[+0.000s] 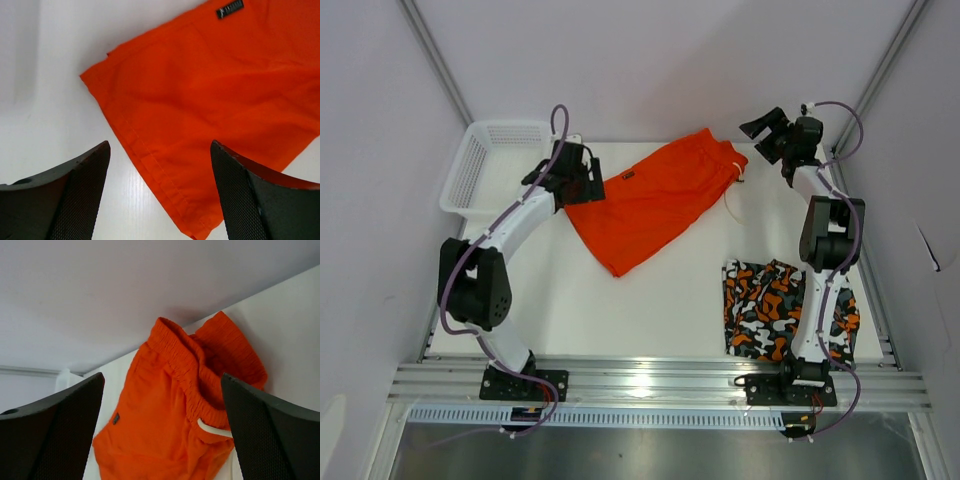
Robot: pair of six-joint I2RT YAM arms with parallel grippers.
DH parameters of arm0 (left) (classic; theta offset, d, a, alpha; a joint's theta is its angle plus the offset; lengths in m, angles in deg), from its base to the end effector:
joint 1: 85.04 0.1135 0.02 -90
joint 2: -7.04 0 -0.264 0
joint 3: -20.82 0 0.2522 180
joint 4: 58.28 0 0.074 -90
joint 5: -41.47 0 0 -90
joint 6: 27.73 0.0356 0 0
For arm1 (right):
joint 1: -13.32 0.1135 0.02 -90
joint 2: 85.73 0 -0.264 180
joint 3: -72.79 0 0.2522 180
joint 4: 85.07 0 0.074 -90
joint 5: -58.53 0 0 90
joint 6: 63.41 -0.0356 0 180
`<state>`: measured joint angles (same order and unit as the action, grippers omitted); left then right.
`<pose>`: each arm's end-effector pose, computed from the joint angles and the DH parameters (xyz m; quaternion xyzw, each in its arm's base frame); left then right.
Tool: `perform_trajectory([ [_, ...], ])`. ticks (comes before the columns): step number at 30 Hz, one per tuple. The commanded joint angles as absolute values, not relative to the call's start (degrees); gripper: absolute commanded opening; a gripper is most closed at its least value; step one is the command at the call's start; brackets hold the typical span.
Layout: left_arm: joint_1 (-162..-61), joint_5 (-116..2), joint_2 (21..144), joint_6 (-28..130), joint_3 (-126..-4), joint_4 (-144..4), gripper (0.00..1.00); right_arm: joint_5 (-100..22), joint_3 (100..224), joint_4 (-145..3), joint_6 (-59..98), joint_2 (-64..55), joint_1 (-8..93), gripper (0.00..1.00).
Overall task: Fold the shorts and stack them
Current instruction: Fold the shorts
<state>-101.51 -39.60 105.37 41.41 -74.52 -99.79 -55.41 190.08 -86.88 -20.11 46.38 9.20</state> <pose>0.3736 -0.1047 0.2850 -0.0653 0.9176 -0.0554 0.3882 0.5443 -0.0247 0.2209 0.2119 0.7470 0.3723 0.5084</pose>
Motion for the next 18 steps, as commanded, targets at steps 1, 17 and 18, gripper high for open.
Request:
perform_trajectory([
  [1,-102.9,-40.4,104.5,42.4,-73.6,-97.0,0.82,-55.2,199.2,-74.6,-7.9,50.1,9.9,1.00],
  [17,-106.0,-41.8,107.0,44.3,-77.0,-98.4,0.81,-57.2,213.7,-60.1,26.1,59.4,12.3,0.99],
  [18,-106.0,-42.0,106.9,44.5,-77.0,-98.4,0.81,-57.0,213.6,-59.8,26.3,59.5,12.4,0.99],
])
